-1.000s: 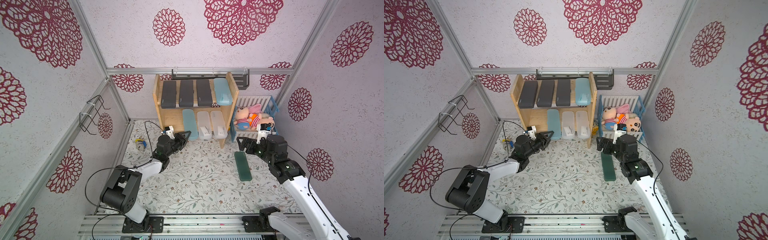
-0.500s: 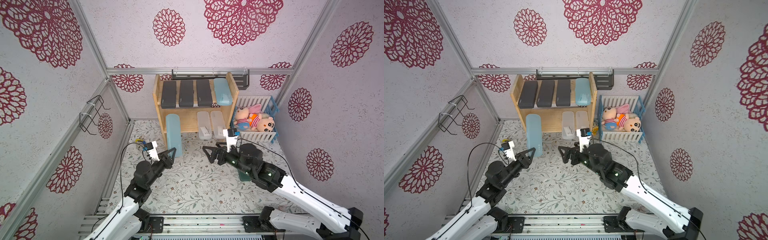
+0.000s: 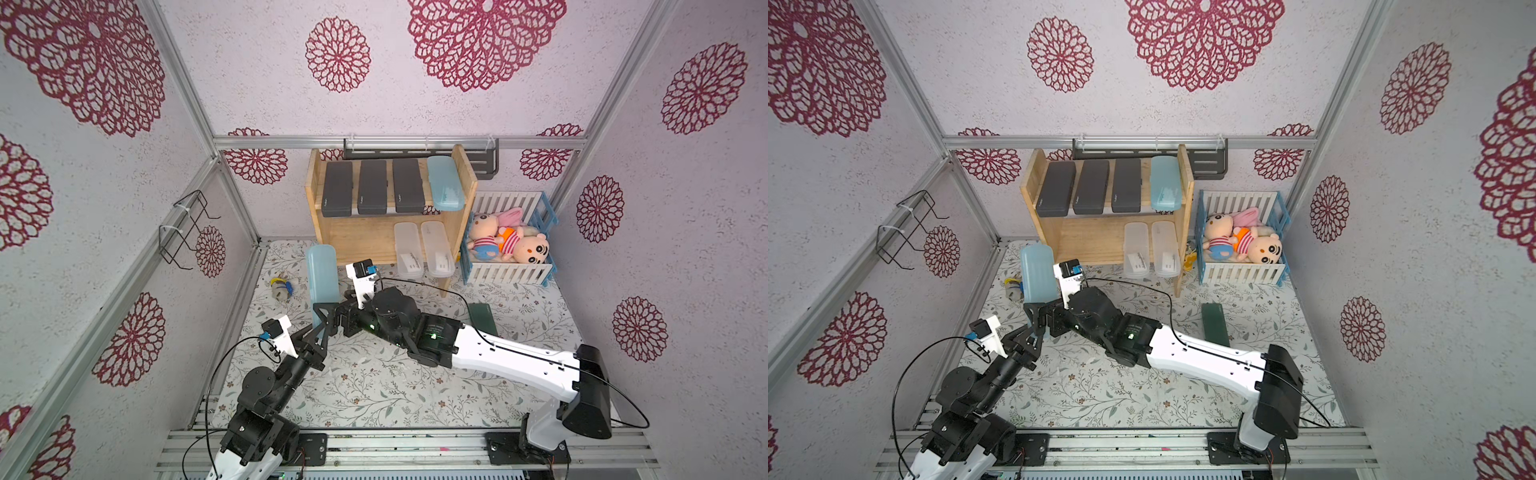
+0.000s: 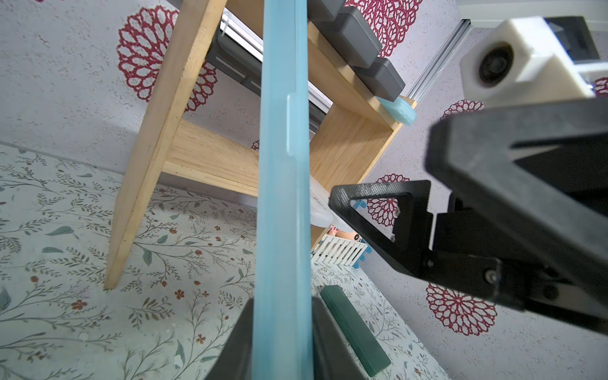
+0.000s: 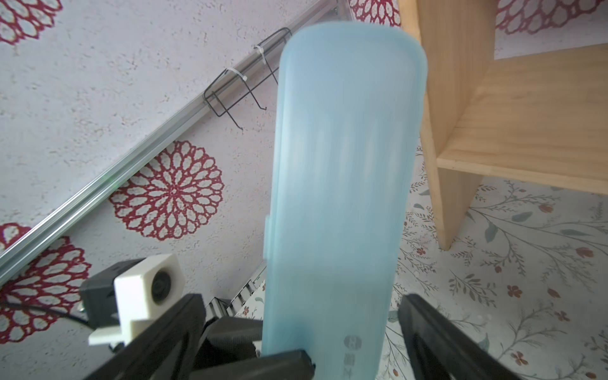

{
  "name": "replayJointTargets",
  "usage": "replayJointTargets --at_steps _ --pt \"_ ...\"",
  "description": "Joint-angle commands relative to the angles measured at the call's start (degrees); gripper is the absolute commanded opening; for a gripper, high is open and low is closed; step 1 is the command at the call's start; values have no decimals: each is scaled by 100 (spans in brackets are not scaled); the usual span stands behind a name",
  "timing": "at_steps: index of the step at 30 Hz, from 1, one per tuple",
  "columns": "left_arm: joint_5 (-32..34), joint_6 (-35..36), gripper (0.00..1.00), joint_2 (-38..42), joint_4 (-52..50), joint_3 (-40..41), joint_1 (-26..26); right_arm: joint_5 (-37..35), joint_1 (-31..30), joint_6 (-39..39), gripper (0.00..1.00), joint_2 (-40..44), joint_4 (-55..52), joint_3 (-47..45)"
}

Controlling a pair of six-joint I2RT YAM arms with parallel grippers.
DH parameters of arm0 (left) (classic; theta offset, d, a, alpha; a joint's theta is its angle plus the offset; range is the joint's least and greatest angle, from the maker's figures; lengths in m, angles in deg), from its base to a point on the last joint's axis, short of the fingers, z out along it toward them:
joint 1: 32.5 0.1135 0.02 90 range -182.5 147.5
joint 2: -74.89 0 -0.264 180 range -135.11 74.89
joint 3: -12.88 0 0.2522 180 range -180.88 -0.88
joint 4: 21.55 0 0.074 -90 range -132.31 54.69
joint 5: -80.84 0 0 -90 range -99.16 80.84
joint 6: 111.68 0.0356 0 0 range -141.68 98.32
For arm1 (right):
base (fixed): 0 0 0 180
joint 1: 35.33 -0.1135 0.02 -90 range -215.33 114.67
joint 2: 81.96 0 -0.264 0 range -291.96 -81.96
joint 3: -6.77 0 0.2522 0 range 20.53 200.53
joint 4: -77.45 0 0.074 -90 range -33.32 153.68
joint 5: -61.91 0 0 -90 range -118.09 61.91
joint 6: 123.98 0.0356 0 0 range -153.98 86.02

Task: Remove the pencil cases from the shelf
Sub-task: Pick up the pencil case from the shelf, then place the pencil case at the center of the board.

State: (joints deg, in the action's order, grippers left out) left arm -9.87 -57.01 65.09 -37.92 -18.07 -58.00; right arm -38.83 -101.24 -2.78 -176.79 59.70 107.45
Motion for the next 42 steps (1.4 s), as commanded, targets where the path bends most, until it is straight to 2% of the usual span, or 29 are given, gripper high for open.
replayJointTargets --at_steps 1,9,14,25,28,31,33,34,35,37,38,42 --pt "14 89 0 196 -101 -57 -52 -159 -19 54 99 -201 -98 457" --pt "-103 38 0 365 -125 -56 -49 6 7 23 99 -543 -115 763" --pt "-133 6 0 509 -150 -15 -50 125 59 18 95 -621 -14 768" --pt "-146 -70 0 782 -292 27 -51 151 152 107 98 -757 -102 805" --pt "-130 -103 0 830 -265 83 -49 185 157 98 92 -713 -68 779" --pt "-125 -87 0 831 -265 99 -50 248 166 47 79 -673 -91 790" --pt "-120 -75 0 814 -268 110 -52 324 183 -30 74 -635 -202 815" --pt "-105 -79 7 805 -266 110 -52 291 178 -59 71 -580 -282 795" --pt "-89 -88 25 796 -265 119 -47 260 198 -102 69 -520 -353 736" --pt "10 -107 67 796 -287 98 -51 190 264 -135 65 -349 -543 516" --pt "46 -113 99 796 -309 75 -46 171 315 -124 65 -234 -621 361" --pt "176 -34 97 748 -458 -19 -47 162 642 -120 64 455 -1029 -617"
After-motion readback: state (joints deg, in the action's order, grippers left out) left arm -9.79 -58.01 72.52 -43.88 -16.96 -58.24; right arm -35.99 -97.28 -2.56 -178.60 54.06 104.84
